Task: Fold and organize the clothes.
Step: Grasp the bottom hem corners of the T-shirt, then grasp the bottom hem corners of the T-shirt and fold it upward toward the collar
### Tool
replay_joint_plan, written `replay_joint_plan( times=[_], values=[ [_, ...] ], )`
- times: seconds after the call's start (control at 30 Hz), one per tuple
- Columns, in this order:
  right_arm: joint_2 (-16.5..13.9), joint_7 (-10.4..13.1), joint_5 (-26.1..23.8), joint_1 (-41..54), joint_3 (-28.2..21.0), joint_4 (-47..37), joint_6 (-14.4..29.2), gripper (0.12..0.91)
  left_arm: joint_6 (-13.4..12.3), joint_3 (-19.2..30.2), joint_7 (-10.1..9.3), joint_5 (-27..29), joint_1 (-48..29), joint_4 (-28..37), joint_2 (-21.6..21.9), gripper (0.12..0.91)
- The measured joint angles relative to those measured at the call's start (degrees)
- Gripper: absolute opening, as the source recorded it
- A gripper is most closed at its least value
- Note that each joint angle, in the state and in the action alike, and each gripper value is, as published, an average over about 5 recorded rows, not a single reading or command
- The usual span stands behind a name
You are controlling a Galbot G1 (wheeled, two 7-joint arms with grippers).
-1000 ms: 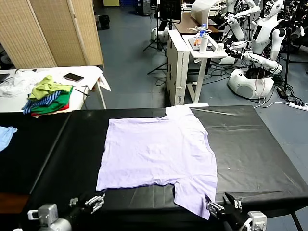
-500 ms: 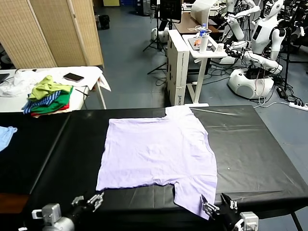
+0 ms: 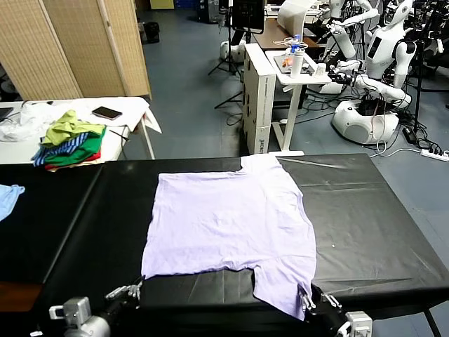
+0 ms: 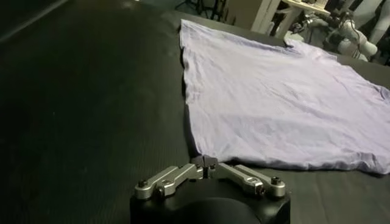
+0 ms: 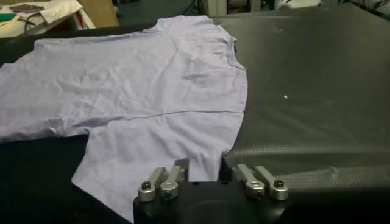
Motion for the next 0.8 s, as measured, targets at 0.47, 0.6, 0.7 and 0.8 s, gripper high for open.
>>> replay_joint_plan(
  times=[0.47, 0.6, 0.7, 0.8],
  values=[
    [-0.7, 1.2, 0.1, -5.8, 0.5, 5.0, -0.4, 0.14, -2.0, -3.9, -1.19, 1.9, 8.6, -6.6, -1.7, 0.145],
    [-1.3, 0.6, 0.5, -5.1, 0.8, 5.2, 1.1, 0.14, -2.6, -4.9, -1.3, 1.9, 10.3, -7.9, -2.5, 0.145],
    [-2.0, 0.0, 1.3, -3.8, 1.4, 5.0, 2.5, 0.14, -3.1, -4.8, -1.46, 2.7, 10.4, -8.3, -3.2, 0.145],
    [-3.1, -0.5, 2.9, -1.1, 1.7, 4.1, 3.8, 0.14, -4.1, -4.3, -1.47, 4.0, 9.9, -8.2, -3.9, 0.145]
  ],
)
